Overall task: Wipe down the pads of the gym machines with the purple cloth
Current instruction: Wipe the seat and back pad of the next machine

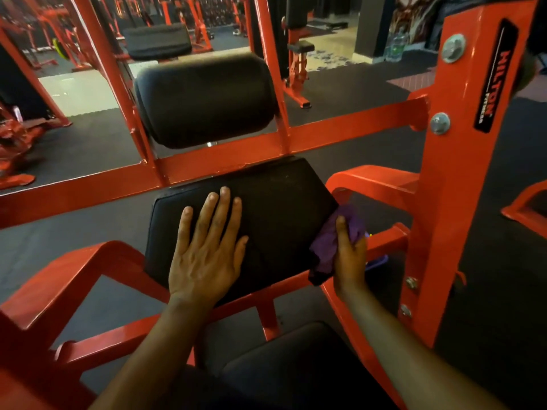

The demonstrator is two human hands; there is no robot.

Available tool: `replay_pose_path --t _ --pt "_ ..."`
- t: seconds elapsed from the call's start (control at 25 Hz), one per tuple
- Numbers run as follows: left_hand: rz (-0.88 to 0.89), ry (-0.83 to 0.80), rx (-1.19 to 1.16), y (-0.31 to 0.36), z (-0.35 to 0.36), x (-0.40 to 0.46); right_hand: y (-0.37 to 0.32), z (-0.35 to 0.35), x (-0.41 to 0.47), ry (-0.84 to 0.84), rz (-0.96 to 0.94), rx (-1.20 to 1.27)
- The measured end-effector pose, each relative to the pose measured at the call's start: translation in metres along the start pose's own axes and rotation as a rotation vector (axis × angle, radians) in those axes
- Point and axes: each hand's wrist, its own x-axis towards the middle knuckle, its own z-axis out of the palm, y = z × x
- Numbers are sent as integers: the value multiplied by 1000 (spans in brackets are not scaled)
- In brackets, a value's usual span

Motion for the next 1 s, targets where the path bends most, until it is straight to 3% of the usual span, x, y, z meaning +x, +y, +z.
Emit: replay_pose_path --t 0.16,0.32,0.36,0.48,0.6,0.72,0.88,1.0 --pt "11 4 -9 -1 -2 1 3 -32 -35 -205 -23 -130" --pt "44 22 5 -4 0 -7 -88 -30 -16 -220 -651 -396" --pt "48 25 8 -5 1 -9 -111 -21 -8 -317 -804 -440" --pt "96 5 18 -10 1 -14 -188 29 15 -820 -1173 -621" --pt "212 -8 41 -18 1 -19 -221 107 10 -1222 -1187 -989" --pt "226 23 38 -21 7 -26 -198 170 -17 -1462 -1129 -1029" --pt "227 72 10 -23 10 -26 -183 194 -26 -1556 -1024 -942" --pt "217 67 1 -21 4 -26 -197 166 0 -1532 -1077 -1018"
